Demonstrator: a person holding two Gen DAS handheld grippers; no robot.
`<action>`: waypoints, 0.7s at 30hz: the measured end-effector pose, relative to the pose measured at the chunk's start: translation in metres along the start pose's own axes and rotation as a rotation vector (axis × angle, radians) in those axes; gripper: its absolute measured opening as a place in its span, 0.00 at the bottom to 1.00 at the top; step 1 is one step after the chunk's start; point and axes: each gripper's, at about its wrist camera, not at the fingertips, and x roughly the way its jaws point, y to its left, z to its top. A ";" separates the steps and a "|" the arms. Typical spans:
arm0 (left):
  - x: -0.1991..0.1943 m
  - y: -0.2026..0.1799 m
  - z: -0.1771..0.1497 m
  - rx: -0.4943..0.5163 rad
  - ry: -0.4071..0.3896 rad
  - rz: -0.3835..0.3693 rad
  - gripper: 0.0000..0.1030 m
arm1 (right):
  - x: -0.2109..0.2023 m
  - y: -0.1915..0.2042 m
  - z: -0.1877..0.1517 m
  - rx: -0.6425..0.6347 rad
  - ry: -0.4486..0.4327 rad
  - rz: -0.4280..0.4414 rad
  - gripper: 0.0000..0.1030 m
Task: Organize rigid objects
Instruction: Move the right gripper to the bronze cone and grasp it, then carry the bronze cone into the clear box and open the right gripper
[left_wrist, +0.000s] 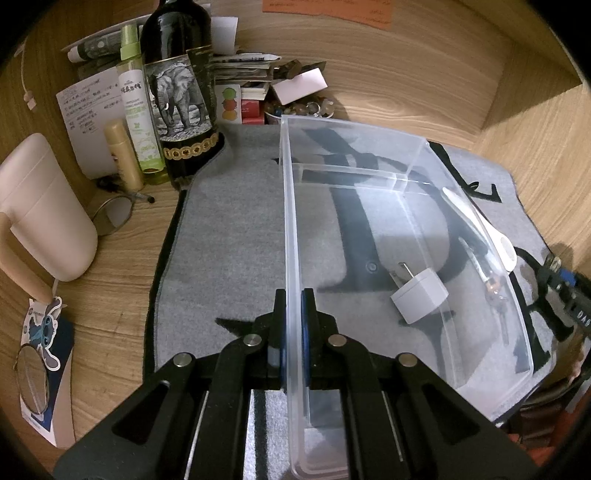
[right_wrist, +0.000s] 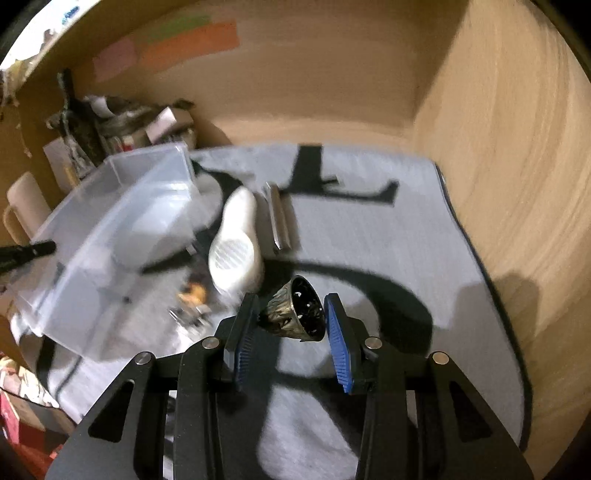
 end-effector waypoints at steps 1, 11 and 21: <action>0.000 0.000 0.000 0.002 -0.002 0.000 0.05 | -0.002 0.003 0.003 -0.006 -0.014 0.007 0.33; -0.002 0.001 -0.002 0.006 -0.015 -0.014 0.05 | -0.019 0.040 0.046 -0.077 -0.147 0.081 0.33; -0.002 0.002 -0.003 0.013 -0.027 -0.033 0.05 | -0.030 0.081 0.077 -0.176 -0.220 0.121 0.33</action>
